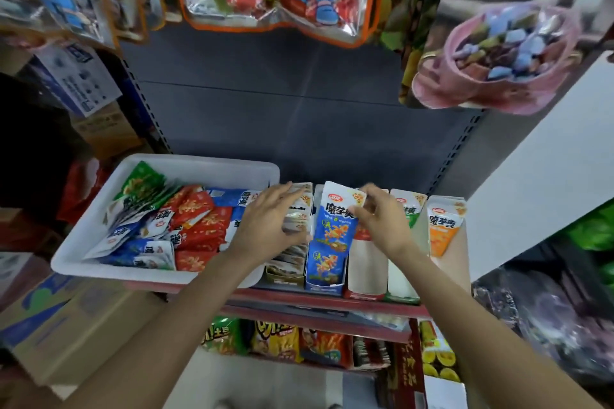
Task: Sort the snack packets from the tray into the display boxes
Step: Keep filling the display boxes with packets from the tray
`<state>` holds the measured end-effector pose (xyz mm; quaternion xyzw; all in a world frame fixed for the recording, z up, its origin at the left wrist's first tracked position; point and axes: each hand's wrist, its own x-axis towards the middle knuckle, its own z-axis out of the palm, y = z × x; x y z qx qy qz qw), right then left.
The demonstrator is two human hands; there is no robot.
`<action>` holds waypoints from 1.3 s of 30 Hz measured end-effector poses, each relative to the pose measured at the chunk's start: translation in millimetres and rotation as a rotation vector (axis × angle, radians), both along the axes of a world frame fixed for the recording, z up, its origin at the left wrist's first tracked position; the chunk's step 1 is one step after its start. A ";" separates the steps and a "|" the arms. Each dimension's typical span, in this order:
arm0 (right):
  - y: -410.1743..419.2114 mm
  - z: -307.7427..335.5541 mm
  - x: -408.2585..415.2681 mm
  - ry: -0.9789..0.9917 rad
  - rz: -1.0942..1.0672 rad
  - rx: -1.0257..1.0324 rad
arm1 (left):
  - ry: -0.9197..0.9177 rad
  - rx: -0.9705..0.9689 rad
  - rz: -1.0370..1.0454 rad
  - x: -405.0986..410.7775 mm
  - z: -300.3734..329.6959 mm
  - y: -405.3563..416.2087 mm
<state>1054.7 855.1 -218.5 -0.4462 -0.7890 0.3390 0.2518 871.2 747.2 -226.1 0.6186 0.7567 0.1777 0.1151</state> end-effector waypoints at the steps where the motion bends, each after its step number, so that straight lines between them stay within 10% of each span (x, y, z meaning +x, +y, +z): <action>1: -2.9 -5.0 -2.9 -0.056 0.032 0.032 | 0.022 -0.005 -0.012 -0.9 -0.4 -2.4; 8: -24.3 -30.2 -11.1 -0.523 0.210 0.274 | 0.084 -0.055 -0.030 -5.4 -3.8 -5.3; 23: -61.3 10.2 -120.6 -0.182 0.392 0.349 | -0.114 0.209 0.240 -80.4 -19.3 -55.8; 35: -135.2 -59.5 -296.0 -0.564 0.724 0.030 | 0.140 -0.474 0.584 -238.1 -49.0 -149.3; 39: -136.2 -70.9 -311.0 -0.644 0.702 0.029 | -0.051 -0.571 0.550 -250.8 -36.1 -149.8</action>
